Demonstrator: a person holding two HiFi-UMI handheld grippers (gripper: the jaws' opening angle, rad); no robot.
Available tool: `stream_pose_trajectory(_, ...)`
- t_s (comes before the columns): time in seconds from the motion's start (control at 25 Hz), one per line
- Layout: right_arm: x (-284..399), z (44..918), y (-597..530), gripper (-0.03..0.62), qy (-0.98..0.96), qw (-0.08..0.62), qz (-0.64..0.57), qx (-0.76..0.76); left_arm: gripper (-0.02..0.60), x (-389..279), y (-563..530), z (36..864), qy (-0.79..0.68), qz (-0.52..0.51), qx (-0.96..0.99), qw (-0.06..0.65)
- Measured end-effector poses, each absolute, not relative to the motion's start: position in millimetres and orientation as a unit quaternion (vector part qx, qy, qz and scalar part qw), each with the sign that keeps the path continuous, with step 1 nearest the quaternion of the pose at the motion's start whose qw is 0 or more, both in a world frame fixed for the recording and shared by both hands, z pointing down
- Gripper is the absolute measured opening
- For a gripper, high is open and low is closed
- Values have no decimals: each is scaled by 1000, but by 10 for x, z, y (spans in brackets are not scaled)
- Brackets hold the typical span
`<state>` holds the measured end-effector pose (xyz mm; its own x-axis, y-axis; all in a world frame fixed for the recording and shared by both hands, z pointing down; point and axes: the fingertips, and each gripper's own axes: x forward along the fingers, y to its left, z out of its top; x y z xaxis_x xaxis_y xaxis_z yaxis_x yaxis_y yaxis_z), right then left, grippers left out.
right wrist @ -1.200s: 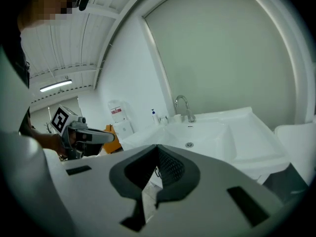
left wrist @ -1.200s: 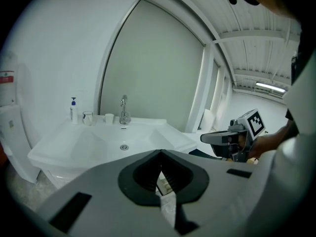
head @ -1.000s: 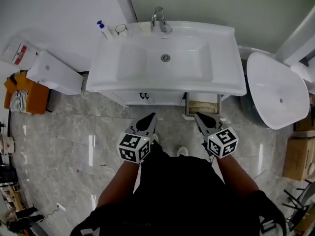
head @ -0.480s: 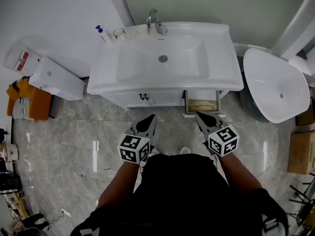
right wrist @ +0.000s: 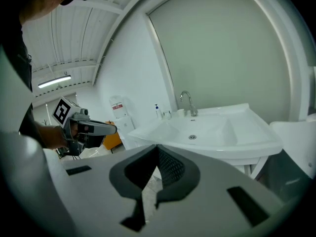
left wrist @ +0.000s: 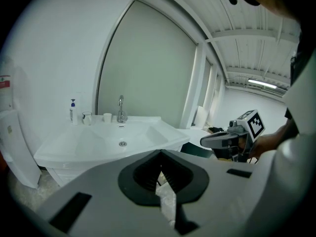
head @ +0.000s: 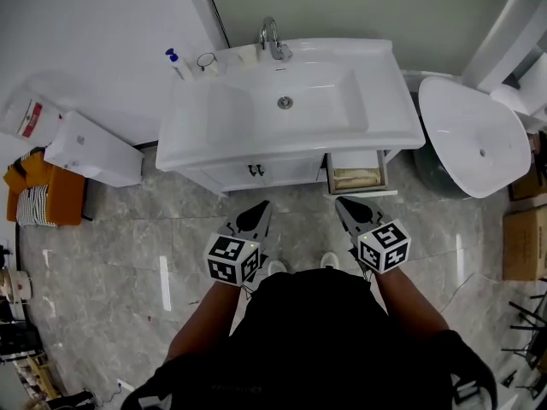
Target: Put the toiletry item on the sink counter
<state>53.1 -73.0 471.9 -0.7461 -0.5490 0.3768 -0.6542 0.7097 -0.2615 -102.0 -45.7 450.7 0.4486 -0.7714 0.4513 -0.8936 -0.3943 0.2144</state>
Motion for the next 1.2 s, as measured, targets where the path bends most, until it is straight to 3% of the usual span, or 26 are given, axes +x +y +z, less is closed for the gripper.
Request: stream_pose_trajectory(1.2, 336, 4728, -481, 3, -907, 144, 189, 347, -3, -1221, -194, 4483, -494, 129, 832, 214)
